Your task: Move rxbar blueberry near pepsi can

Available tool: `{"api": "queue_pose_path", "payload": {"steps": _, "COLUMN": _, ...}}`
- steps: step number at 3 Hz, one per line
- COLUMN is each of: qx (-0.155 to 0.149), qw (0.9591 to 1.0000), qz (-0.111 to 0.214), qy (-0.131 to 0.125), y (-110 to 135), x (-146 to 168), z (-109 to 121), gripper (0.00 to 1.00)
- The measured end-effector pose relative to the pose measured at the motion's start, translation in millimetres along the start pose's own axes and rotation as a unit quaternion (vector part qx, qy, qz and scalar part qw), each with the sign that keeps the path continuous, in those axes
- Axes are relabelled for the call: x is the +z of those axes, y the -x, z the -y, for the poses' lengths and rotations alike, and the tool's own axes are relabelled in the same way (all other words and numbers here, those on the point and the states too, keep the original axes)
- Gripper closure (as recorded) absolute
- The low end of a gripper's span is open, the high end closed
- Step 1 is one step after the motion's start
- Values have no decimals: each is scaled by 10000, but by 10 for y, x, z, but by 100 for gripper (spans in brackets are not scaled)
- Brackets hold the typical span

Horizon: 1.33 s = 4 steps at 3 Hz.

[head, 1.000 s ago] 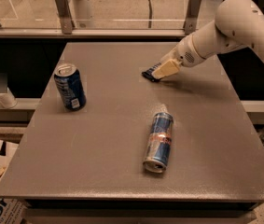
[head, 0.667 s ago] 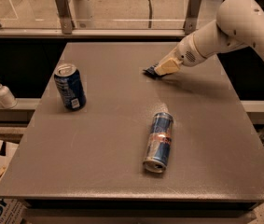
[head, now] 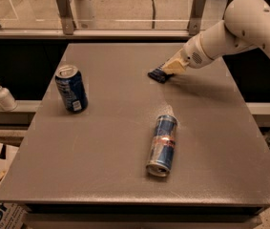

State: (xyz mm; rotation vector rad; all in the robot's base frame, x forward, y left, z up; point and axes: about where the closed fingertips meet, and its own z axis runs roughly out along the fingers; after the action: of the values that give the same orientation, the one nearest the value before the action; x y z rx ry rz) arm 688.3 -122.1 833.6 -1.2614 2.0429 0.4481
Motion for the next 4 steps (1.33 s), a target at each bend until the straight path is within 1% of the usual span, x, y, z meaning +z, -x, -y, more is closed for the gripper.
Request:
{"api": "queue_pose_path", "payload": {"steps": 1, "qx": -15, "qw": 10000, "qz": 51, "qy": -7, "y": 50, "x": -47, "z": -1, "gripper": 84}}
{"api": "queue_pose_path", "payload": {"steps": 2, "qx": 4, "qw": 10000, "qz": 95, "qy": -1, "y": 85, "x": -85, "z": 12, "gripper": 61}}
{"api": "queue_pose_path", "payload": {"steps": 4, "qx": 63, "qw": 10000, "qz": 48, "qy": -1, "y": 41, "x": -94, "z": 18, "gripper": 15}}
